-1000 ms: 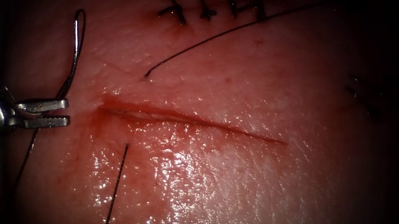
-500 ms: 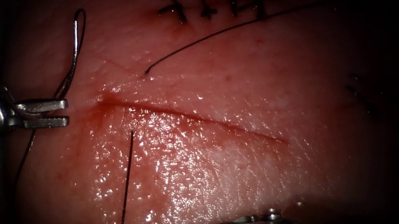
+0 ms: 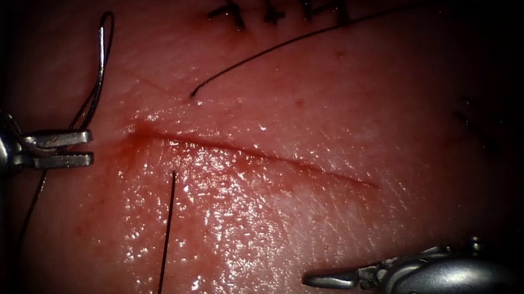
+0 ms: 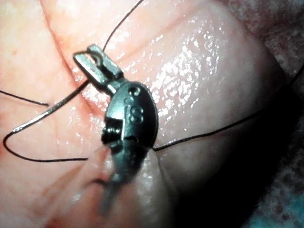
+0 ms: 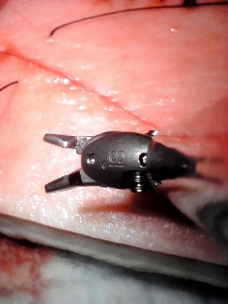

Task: Wound Closure
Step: Pull suture through incision until only a short tail is left above wound

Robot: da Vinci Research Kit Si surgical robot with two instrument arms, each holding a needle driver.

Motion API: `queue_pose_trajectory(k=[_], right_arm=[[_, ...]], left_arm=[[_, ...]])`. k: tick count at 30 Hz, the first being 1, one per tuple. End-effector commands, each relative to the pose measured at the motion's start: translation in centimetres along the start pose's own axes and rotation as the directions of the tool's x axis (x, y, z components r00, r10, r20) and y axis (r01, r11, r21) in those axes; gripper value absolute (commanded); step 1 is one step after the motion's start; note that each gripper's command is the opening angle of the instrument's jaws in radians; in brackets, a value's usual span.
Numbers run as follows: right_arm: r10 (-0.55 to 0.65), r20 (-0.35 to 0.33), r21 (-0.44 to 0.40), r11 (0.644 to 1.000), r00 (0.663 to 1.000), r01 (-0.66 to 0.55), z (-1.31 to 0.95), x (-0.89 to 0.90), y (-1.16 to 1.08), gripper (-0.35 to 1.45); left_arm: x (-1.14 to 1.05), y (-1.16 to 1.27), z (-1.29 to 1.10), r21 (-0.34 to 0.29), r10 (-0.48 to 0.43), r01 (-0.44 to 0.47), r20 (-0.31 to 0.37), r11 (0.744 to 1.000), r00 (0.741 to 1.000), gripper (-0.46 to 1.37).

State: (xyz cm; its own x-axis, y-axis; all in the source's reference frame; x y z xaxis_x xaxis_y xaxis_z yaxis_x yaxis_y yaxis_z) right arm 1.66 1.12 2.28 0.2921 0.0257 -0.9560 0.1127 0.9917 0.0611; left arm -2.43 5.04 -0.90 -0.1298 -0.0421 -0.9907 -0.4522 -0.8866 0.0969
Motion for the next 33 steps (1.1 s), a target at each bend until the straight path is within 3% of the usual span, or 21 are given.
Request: queue_pose_trajectory(k=[1,11,13,16,17,23,33], right_arm=[[0.006,-0.001,0.0,1.0,1.0,-0.006,0.04,-0.04,0.02,1.18],[-0.069,0.026,-0.008,0.998,0.997,0.069,0.7,-0.34,0.46,1.19],[-0.071,0.015,0.011,0.997,0.997,0.071,0.8,-0.38,0.5,1.12],[-0.08,0.01,0.058,0.995,0.997,0.079,0.92,-0.45,0.54,0.76],[-0.084,0.016,0.071,0.994,0.996,0.083,0.95,-0.47,0.55,0.74],[-0.119,0.028,0.103,0.988,0.993,0.116,1.21,-0.64,0.56,1.08],[-0.141,0.03,0.105,0.985,0.989,0.138,1.64,-0.8,0.52,1.01]], left_arm=[[0.0,0.0,0.0,-0.007,0.0,0.0,0.001,1.0,1.0,-0.35],[0.01,-0.02,-0.01,-0.01,-0.003,0.003,-0.002,1.0,1.0,-0.35],[0.01,-0.05,-0.01,-0.012,-0.001,0.001,-0.002,1.0,1.0,-0.35],[0.02,-0.07,-0.01,-0.013,0.003,-0.003,-0.002,1.0,1.0,-0.35],[0.02,-0.06,-0.02,-0.013,0.004,-0.004,-0.002,1.0,1.0,-0.35],[0.02,-0.05,-0.06,-0.016,0.005,-0.005,-0.005,1.0,1.0,-0.35],[0.01,-0.05,-0.07,-0.018,0.007,-0.007,-0.006,1.0,1.0,-0.35]])
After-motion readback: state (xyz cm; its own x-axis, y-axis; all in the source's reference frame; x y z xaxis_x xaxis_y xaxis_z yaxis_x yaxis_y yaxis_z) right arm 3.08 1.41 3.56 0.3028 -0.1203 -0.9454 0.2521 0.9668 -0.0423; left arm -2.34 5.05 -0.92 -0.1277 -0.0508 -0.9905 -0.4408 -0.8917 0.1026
